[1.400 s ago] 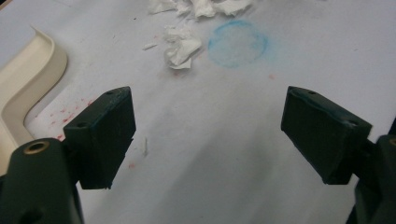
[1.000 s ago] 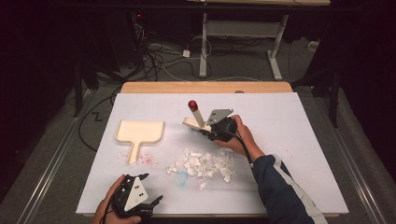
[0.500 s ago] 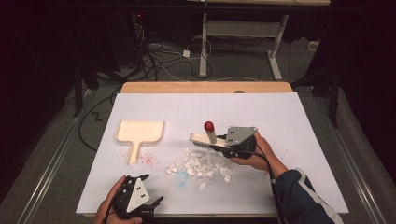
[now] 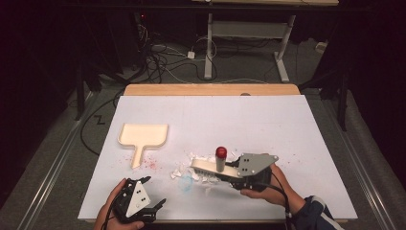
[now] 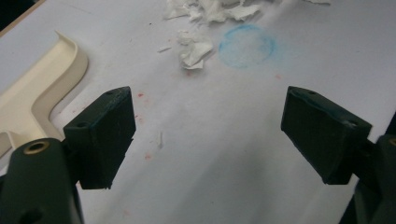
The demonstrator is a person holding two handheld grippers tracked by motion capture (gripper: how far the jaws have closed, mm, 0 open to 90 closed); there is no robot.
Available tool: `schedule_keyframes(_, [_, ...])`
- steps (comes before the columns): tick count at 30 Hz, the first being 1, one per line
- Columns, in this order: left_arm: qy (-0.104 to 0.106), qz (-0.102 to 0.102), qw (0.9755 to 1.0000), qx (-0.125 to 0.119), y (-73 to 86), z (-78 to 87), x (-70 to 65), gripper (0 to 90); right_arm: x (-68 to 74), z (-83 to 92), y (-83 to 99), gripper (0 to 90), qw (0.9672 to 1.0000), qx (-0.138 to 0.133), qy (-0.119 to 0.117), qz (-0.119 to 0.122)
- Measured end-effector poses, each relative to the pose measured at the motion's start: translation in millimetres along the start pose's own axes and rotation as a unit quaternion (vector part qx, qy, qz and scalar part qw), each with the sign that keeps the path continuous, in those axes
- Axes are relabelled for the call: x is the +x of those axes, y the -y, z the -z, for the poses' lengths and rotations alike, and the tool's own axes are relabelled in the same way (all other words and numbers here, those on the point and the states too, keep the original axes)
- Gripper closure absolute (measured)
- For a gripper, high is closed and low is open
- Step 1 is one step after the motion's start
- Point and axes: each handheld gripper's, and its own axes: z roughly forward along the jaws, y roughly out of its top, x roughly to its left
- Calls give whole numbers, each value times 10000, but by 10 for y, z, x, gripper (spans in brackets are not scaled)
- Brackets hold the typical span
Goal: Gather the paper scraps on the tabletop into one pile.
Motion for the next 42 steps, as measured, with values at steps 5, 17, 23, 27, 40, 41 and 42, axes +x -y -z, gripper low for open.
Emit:
schedule_keyframes(5, [-33,41,10000,-52,2,24,14,167,165,-99,98,678,9976,62,-658,-227])
schedule_keyframes(17, [-5,38,10000,-21,8,15,14,167,-11,-160,330,678,9978,366,-329,-442])
schedule_keyframes(23, [-46,43,10000,-49,5,28,24,167,-86,-98,317,679,9976,364,40,-594])
schedule_keyframes(27, [-93,71,9999,-64,9,40,35,167,-72,-82,245,679,9966,234,256,-750])
schedule_keyframes(40, [-379,-60,9992,-53,75,88,85,158,250,-720,-258,679,9934,-249,6,-1119])
schedule_keyframes(41, [-402,-29,9991,-92,81,99,93,158,283,-799,-284,679,9929,-217,-3,-1168])
schedule_keyframes(42, [-427,20,9990,-122,87,108,102,158,318,-875,-311,679,9918,-198,-36,-1262])
